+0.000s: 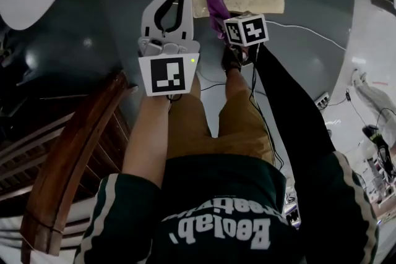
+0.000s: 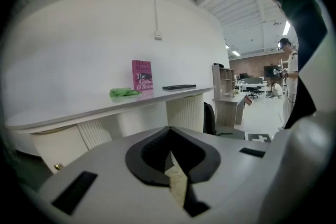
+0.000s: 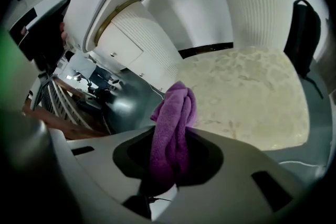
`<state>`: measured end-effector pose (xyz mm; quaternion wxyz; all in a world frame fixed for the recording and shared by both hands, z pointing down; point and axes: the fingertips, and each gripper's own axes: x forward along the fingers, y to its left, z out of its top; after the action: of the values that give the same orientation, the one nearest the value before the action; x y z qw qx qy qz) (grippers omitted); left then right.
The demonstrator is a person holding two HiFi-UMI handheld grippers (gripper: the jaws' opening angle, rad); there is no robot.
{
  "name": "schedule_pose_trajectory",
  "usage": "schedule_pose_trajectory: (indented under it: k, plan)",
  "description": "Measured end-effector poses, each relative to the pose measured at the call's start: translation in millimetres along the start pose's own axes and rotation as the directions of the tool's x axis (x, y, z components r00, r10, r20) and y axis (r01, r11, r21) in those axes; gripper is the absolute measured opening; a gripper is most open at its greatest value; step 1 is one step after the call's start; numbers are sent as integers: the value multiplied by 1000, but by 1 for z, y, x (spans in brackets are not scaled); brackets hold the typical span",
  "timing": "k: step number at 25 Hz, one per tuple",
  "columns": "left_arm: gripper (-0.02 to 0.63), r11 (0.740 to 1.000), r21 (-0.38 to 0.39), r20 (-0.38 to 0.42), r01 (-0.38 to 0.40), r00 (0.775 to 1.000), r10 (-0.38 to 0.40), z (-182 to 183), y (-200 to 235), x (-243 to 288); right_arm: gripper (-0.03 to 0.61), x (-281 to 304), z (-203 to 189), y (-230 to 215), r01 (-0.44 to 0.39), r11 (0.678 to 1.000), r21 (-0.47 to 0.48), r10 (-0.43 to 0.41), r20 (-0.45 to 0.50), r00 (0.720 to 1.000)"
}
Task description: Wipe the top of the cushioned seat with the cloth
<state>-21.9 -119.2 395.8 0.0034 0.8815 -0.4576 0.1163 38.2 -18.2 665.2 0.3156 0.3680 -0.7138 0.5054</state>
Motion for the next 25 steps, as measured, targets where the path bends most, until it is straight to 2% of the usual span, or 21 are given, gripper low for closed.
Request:
schedule_pose_trajectory:
  k: [6, 11, 15, 20, 25]
  plan:
    - [15, 999, 28, -25, -43, 999, 43, -16, 71, -32, 101, 55, 16, 67, -35, 999, -40, 33, -50, 998]
    - [14, 996, 1, -43, -94, 995, 94, -30, 105, -41, 101, 77, 15, 68, 2, 999, -45, -8, -130, 991]
    - [14, 996, -13, -52, -89, 995, 89, -37, 104, -26, 100, 79, 7, 34, 72, 997, -11, -73, -187, 980]
    - [14, 999, -10, -39, -44, 998, 44, -36, 81, -8, 98, 63, 1, -1, 122, 989, 88, -108, -146, 983]
    - [14, 1000, 6, -43, 17, 999, -16, -21, 40, 6, 98, 29, -3, -32, 151, 983, 108, -140, -107, 984]
